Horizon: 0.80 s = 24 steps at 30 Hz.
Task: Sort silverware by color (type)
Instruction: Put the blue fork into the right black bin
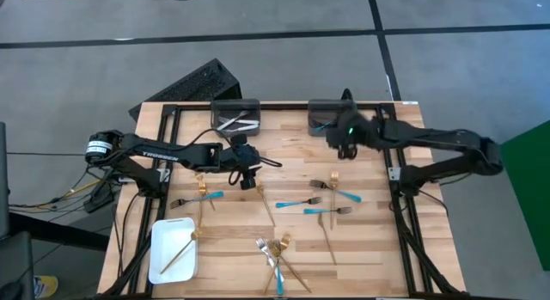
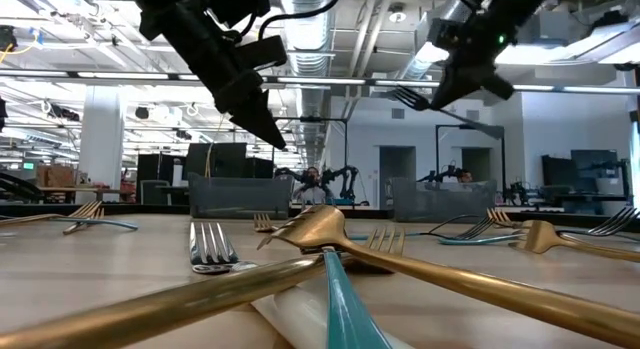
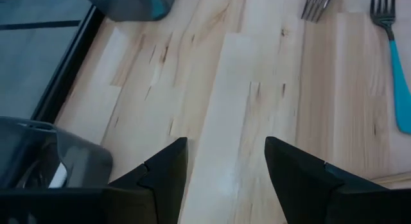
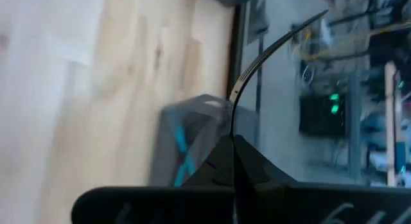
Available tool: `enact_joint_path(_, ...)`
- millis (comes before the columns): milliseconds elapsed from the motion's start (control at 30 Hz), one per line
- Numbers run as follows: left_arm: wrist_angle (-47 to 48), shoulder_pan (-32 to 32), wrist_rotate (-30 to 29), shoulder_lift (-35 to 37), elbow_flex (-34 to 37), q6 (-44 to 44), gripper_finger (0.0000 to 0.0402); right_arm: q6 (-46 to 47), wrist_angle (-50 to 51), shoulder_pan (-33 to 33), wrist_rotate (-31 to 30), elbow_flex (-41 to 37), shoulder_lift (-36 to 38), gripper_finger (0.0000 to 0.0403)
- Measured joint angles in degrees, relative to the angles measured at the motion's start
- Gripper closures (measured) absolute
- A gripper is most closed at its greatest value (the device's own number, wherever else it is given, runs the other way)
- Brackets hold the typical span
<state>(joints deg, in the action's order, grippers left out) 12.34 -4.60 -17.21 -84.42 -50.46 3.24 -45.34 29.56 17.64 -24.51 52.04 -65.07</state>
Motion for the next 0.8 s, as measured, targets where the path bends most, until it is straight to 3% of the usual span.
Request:
enact_joint_path(233,0.3,0.0,0.0,0.0,0.0,-0.9,0.0206,-7.3,-12.3,17.2,18.9,-4.2,0.5,0.0396)
enact_joint_path(400,0.3,0.0,-0.6,0.0,0.0,-1.1,0.0206,-10.5,-13.6,24.0,27.9,-4.5,-2.7,0.0388)
enact_joint_path(800,0.1,-2.2,-3.1,0.0,0.0,-5.2,0.0206,-10.7,-18.8,31.3,30.7,-4.4,-13.6,0.0320)
